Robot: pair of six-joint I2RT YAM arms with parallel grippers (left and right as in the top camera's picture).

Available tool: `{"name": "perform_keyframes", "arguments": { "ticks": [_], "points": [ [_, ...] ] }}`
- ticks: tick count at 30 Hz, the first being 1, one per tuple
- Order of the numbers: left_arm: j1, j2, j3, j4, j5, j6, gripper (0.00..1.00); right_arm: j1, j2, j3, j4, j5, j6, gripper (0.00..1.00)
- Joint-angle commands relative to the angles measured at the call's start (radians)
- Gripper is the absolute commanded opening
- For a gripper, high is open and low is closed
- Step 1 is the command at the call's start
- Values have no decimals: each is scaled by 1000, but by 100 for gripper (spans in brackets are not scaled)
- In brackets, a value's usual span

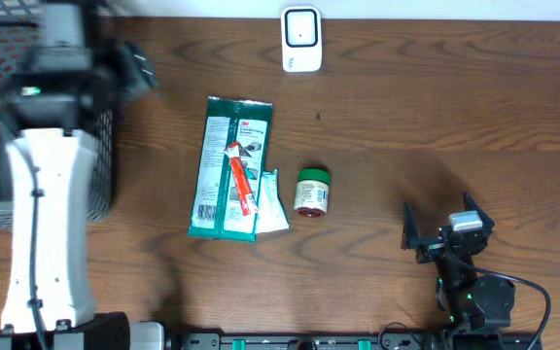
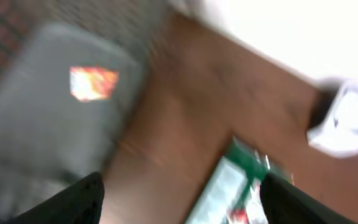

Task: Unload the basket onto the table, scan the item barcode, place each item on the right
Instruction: 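Release the gloves pack and reach the left gripper back into the basket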

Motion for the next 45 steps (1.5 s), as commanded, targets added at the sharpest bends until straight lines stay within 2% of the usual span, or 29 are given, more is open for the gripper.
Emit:
{"name": "perform_keyframes", "arguments": {
  "ticks": [1,8,12,17,23,30,32,34,35,36,41,45],
  "points": [
    [124,-11,38,58,-17,32,81,3,-4,-1,-3,2,4,99],
    [297,75,37,138,-28,32,80,3,-4,-1,-4,2,4,99],
    [367,207,37,217,-27,73,82,3,-4,-1,-4,2,4,99],
    [380,372,37,309,-17,187,90,3,-4,-1,-4,3,4,99],
    [380,554,37,426,223,396,92,3,-4,-1,-4,2,4,99],
    [380,688,37,490,229,441,93,3,-4,-1,-4,3,4,99],
    [380,718,37,483,221,458,88,3,-4,-1,-3,3,4,99],
    [380,739,37,468,178,457,78,3,-4,-1,-4,2,4,99],
    [381,745,37,456,144,457,66,3,-4,-1,-3,3,4,99],
    [381,748,37,443,110,451,62,3,-4,-1,-4,2,4,99],
    [381,742,37,343,-77,281,59,3,-4,-1,-4,3,4,99],
    [381,731,37,209,-107,51,59,3,-4,-1,-4,2,4,99]
  ]
}}
